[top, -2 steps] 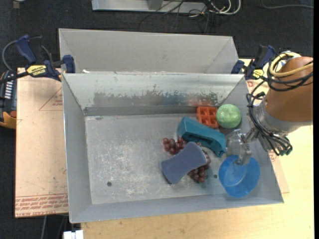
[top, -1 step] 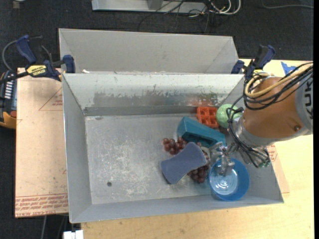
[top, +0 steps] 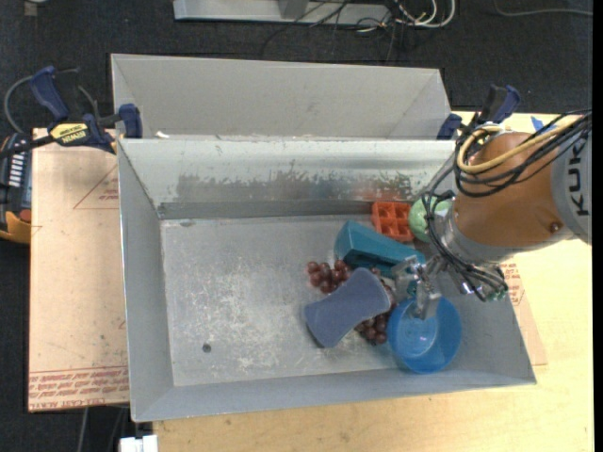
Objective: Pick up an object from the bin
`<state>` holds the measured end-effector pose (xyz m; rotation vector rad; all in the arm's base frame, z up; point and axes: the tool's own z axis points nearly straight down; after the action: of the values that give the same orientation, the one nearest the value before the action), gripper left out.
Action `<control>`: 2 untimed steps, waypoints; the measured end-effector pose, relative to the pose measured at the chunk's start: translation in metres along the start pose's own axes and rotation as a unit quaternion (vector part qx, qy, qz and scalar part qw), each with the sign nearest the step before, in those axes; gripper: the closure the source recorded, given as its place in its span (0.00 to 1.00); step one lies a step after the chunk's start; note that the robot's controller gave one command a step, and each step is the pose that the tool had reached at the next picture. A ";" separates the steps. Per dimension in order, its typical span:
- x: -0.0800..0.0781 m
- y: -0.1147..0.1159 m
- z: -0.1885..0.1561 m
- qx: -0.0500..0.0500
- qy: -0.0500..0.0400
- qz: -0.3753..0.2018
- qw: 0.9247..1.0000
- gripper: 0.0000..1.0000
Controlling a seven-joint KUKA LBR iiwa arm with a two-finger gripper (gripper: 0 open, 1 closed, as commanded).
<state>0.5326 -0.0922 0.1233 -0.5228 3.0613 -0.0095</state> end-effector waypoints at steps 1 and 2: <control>0.012 0.002 0.004 -0.002 0.000 0.008 1.000 1.00; 0.008 0.000 0.004 -0.001 0.000 0.005 1.000 1.00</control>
Offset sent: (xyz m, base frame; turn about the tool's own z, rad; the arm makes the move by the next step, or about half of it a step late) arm 0.0011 -0.0033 -0.0016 -0.0109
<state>0.5246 -0.0947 0.1195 -0.5078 3.0641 -0.0060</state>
